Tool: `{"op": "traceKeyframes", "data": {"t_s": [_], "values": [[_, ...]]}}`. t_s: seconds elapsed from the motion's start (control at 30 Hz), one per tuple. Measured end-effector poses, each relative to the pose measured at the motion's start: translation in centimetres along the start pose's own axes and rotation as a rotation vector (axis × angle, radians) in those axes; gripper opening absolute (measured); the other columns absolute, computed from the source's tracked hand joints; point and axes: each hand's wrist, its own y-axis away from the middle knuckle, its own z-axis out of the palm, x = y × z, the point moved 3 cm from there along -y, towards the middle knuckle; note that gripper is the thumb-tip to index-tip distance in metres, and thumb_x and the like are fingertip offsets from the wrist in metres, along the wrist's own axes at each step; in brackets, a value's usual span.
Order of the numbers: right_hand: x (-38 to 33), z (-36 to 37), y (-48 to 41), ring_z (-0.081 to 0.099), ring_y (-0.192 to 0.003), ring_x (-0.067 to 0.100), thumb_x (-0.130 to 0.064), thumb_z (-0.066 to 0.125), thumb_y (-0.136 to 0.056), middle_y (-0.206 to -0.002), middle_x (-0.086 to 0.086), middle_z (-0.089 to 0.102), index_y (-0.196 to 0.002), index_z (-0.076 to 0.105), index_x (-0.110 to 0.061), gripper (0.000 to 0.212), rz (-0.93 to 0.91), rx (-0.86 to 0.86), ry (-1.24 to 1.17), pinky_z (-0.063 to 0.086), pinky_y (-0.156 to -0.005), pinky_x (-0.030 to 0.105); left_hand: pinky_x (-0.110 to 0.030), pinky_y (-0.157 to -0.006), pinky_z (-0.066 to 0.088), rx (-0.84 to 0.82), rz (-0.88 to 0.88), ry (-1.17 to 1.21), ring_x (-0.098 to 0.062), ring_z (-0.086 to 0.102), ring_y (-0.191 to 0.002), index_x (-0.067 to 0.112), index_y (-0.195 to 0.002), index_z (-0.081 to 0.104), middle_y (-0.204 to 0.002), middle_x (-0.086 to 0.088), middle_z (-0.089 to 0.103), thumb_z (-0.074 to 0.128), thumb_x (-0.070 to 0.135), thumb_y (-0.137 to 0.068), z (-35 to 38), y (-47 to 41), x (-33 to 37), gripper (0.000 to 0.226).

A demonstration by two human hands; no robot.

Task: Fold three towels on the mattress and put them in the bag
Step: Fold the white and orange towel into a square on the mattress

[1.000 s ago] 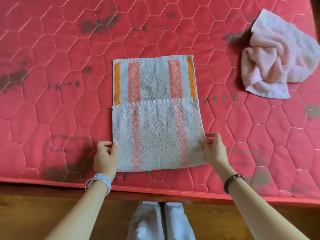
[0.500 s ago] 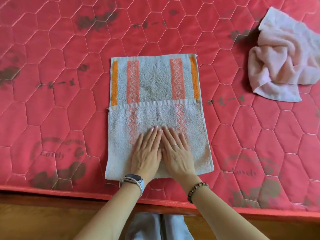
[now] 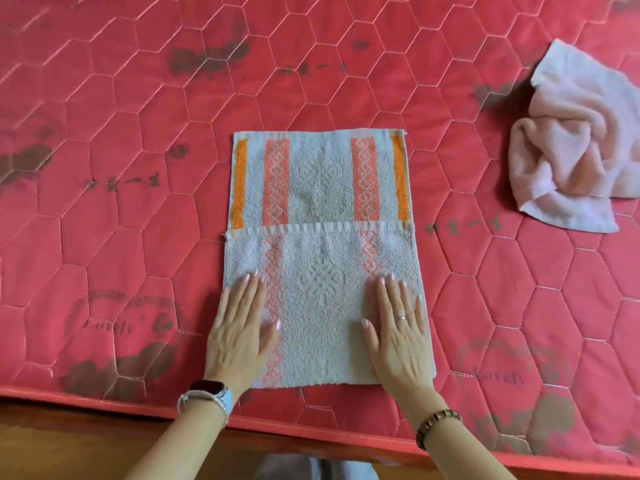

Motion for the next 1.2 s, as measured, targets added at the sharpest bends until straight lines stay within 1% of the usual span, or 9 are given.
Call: {"op": "traceKeyframes", "data": {"t_s": [0.17,0.27,0.33,0.43,0.53,0.67,0.97,1.03,1.2], "values": [[-4.3,-0.4,-6.1,0.009,-0.151,0.020,-0.039,0.030,-0.102,-0.162,0.001,0.015,-0.155,0.018,-0.018,0.058,-0.228,-0.017,-0.026,0.008,-0.122,0.041,-0.045,-0.124,0.013,0.046,0.070,0.098,-0.023,0.022,-0.152,0.004,-0.155,0.028,-0.164,-0.010,0.025,0.033,0.036,-0.100,-0.3,-6.2,3.6,0.063],[-5.7,-0.3,-9.6,0.012,-0.150,0.018,-0.041,0.028,-0.102,-0.162,-0.002,0.018,-0.155,0.018,-0.020,0.057,-0.306,-0.030,0.001,0.008,-0.121,0.038,-0.046,-0.122,0.016,0.037,0.055,0.087,-0.024,0.027,-0.150,0.004,-0.153,0.033,-0.162,-0.010,0.029,0.035,0.033,-0.097,0.0,-9.9,4.7,0.063],[-5.4,-0.2,-11.3,0.015,-0.150,0.018,-0.045,0.028,-0.102,-0.161,-0.002,0.020,-0.155,0.020,-0.020,0.059,-0.303,-0.039,0.010,0.008,-0.121,0.038,-0.047,-0.120,0.020,0.026,0.046,0.059,-0.025,0.032,-0.149,0.005,-0.152,0.036,-0.161,-0.010,0.031,0.036,0.035,-0.096,0.2,-11.4,4.5,0.064],[-3.6,-0.3,-12.8,0.007,-0.151,0.015,-0.052,0.024,-0.101,-0.163,-0.004,0.012,-0.156,0.014,-0.020,0.064,-0.254,-0.047,0.052,0.008,-0.122,0.039,-0.047,-0.122,0.023,0.002,0.045,-0.006,-0.024,0.026,-0.151,0.007,-0.155,0.029,-0.164,-0.009,0.025,0.033,0.040,-0.099,0.4,-12.2,3.1,0.065],[-0.7,-1.1,-13.5,0.003,-0.151,0.015,-0.053,0.029,-0.100,-0.163,-0.003,0.009,-0.156,0.011,-0.018,0.069,-0.181,-0.016,0.062,0.007,-0.123,0.038,-0.047,-0.124,0.019,0.002,-0.006,-0.028,-0.023,0.017,-0.154,0.007,-0.158,0.021,-0.166,-0.009,0.017,0.027,0.042,-0.100,0.1,-12.6,0.9,0.068],[1.6,-2.1,-14.3,0.003,-0.151,0.016,-0.051,0.028,-0.100,-0.163,0.000,0.009,-0.155,0.012,-0.013,0.069,-0.146,-0.025,0.099,0.013,-0.122,0.040,-0.043,-0.125,0.015,0.029,-0.085,-0.021,-0.023,0.018,-0.154,0.003,-0.156,0.027,-0.165,-0.012,0.020,0.029,0.042,-0.099,-0.4,-13.6,-1.2,0.069],[-3.4,-2.0,-20.4,0.009,-0.151,0.018,-0.039,0.026,-0.102,-0.162,0.000,0.017,-0.155,0.016,-0.017,0.059,-0.364,-0.039,0.079,0.007,-0.122,0.038,-0.040,-0.124,0.008,0.053,0.031,0.083,-0.023,0.028,-0.149,0.006,-0.152,0.036,-0.161,-0.009,0.032,0.031,0.034,-0.099,-0.8,-20.9,2.3,0.060],[-3.8,-1.8,-21.7,0.007,-0.151,0.015,-0.043,0.024,-0.102,-0.162,-0.001,0.013,-0.156,0.012,-0.018,0.060,-0.396,-0.053,0.111,0.004,-0.122,0.036,-0.040,-0.123,0.009,0.044,0.016,0.074,-0.024,0.025,-0.150,0.006,-0.154,0.032,-0.162,-0.010,0.029,0.027,0.038,-0.100,-0.7,-22.1,2.4,0.062],[-0.8,-3.0,-23.4,-0.010,-0.150,0.013,-0.054,0.012,-0.100,-0.163,-0.005,-0.005,-0.156,-0.004,-0.021,0.066,-0.275,-0.025,0.113,-0.003,-0.123,0.036,-0.038,-0.126,-0.002,0.014,-0.063,0.042,-0.018,-0.004,-0.154,0.014,-0.156,-0.003,-0.166,-0.004,-0.007,0.004,0.053,-0.097,-0.5,-22.8,-0.9,0.071]]}}
